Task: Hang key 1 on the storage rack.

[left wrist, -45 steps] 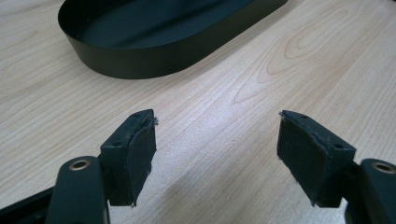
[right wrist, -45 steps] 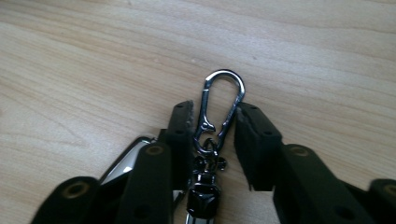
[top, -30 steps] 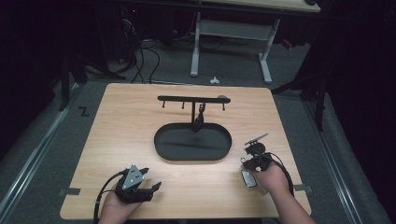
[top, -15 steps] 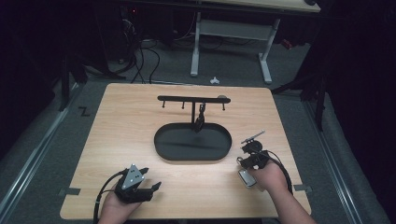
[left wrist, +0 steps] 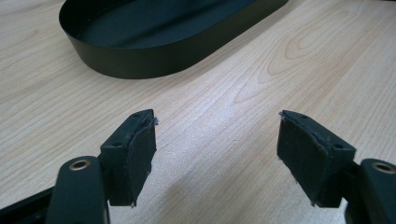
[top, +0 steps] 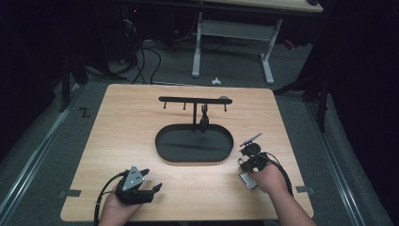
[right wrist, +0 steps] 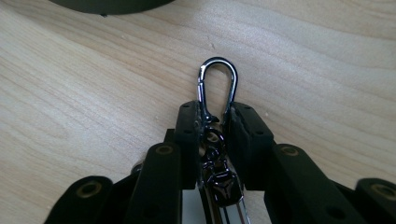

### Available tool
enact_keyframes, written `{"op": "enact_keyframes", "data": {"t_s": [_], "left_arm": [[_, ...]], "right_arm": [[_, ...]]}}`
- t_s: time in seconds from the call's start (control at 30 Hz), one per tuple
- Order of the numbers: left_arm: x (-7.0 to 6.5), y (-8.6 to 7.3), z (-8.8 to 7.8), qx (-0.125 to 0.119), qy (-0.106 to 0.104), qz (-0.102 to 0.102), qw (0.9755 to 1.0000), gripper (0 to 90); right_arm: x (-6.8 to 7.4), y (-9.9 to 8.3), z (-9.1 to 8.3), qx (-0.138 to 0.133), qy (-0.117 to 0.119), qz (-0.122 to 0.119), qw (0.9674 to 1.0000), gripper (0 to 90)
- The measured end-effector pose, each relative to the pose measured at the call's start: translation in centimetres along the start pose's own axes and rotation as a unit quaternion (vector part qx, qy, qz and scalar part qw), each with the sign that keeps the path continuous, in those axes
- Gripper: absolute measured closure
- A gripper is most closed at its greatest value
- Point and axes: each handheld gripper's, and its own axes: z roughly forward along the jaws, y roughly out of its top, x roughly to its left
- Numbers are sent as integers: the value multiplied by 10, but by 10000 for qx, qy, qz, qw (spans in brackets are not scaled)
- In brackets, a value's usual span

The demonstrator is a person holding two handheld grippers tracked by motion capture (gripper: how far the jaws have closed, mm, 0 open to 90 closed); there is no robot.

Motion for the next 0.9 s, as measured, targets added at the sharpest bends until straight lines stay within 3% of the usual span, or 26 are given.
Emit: {"op": "enact_keyframes", "data": {"t_s": [0.07,0.2,0.4,0.43,0.5,0.6,0.8,0.9], "left_arm": [[0,0,0,11,-7,9,10000,286],[-1,0,0,3,-12,20,10000,286],[-1,0,0,15,-20,21,10000,286],[-1,0,0,17,-23,20,10000,286],[-1,0,1,25,-27,9,10000,286],[-2,0,2,35,-35,28,10000,286],[-2,0,1,35,-46,37,10000,286],[-2,0,2,39,-48,46,10000,286]], "right_arm": [[3,0,0,-23,-114,-159,9998,732],[3,2,0,10,-95,-156,9998,744],[-2,1,-1,-101,67,166,9998,767],[-3,1,-3,-182,77,183,9996,832],[-7,2,-9,-245,90,278,9993,847],[-10,-1,-8,-190,-5,236,9995,845],[-13,-2,-6,-161,62,219,9996,834],[-13,-1,-6,-141,19,101,9998,830]]}}
